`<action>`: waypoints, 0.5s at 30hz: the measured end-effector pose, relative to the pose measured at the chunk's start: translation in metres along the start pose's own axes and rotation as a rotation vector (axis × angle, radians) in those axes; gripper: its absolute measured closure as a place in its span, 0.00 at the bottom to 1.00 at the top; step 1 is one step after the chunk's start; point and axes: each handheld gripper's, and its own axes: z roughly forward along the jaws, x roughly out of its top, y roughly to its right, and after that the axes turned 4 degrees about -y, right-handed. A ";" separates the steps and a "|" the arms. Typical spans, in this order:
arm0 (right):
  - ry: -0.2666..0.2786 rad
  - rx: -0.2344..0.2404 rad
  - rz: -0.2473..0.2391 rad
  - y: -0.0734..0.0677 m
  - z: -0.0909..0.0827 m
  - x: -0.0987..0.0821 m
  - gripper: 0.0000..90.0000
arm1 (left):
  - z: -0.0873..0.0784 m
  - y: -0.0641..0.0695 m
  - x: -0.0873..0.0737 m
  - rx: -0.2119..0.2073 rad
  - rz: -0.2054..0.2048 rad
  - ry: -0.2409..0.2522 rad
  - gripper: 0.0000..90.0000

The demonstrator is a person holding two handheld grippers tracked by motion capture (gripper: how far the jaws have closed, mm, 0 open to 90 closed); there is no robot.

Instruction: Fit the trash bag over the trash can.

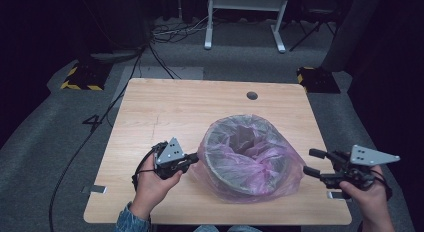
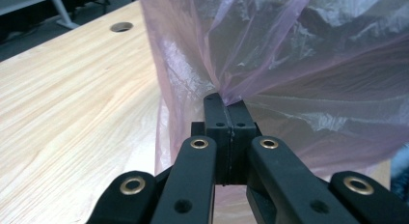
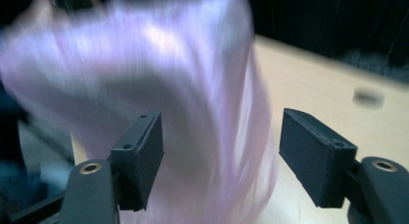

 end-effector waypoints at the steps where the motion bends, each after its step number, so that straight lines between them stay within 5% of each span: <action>1: 0.037 -0.012 -0.010 0.002 -0.002 0.005 0.30 | -0.001 0.000 0.001 -0.001 0.001 0.003 1.00; 4: -0.109 -0.056 -0.092 0.005 0.017 0.014 0.29 | -0.001 0.001 0.004 0.012 0.014 0.006 1.00; 7: -0.241 0.005 -0.146 0.006 0.042 0.016 0.76 | 0.000 -0.002 0.005 0.021 0.018 0.002 1.00; 9: -0.261 0.045 -0.130 0.008 0.053 0.017 0.99 | 0.003 -0.006 0.004 0.021 0.009 -0.014 1.00; 13: -0.220 0.033 -0.051 0.020 0.073 0.018 1.00 | 0.013 -0.011 0.001 0.031 0.022 -0.065 1.00; 15: -0.257 0.017 -0.030 0.026 0.085 0.013 1.00 | 0.021 -0.011 0.000 0.033 0.027 -0.086 1.00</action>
